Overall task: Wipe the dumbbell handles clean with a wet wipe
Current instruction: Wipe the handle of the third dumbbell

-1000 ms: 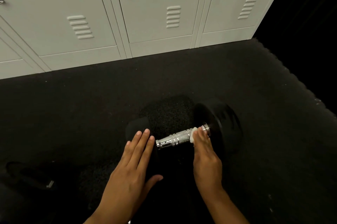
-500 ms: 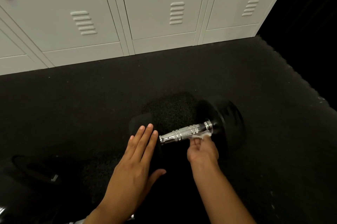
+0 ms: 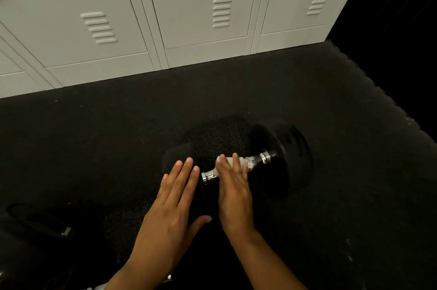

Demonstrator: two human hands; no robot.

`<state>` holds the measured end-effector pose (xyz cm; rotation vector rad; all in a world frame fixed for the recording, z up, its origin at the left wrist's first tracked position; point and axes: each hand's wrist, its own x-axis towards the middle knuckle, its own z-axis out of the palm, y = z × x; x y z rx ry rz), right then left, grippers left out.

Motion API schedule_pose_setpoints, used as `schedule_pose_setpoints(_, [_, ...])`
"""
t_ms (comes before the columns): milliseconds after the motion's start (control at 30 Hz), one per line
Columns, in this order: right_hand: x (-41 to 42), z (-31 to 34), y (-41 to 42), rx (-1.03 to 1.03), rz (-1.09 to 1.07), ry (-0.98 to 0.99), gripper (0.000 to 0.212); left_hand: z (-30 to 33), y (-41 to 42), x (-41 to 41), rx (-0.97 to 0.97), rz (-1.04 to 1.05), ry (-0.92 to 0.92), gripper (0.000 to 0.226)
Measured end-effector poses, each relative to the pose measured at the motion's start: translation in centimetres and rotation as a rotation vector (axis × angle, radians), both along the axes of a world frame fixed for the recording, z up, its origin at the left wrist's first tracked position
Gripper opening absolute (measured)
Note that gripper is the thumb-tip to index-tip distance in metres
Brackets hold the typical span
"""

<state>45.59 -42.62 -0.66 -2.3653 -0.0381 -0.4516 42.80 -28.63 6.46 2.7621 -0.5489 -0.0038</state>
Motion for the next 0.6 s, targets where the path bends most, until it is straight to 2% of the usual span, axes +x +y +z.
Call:
schedule_pose_setpoints(67, [-0.8, -0.3, -2.9, -0.121, 0.218, -0.046, 0.038, 0.0, 0.0, 0.0, -0.006, -0.001, 0.002, 0.082])
schedule_pose_setpoints(133, [-1.1, -0.2, -5.7, -0.222, 0.297, -0.107, 0.038, 0.0, 0.0, 0.0, -0.017, 0.0, -0.003, 0.082])
schedule_pose_setpoints(233, [0.0, -0.1, -6.8, -0.277, 0.251, -0.091, 0.04, 0.0, 0.0, 0.0, -0.009, 0.01, -0.016, 0.082])
schedule_pose_setpoints(367, [1.8, 0.9, -3.8, -0.281, 0.09, 0.002, 0.033, -0.1, 0.0, 0.0, -0.003, 0.01, -0.013, 0.083])
schedule_pose_setpoints(600, [0.8, 1.3, -6.4, -0.356, 0.279, -0.053, 0.039, 0.1, 0.0, -0.1, -0.04, 0.005, -0.049, 0.084])
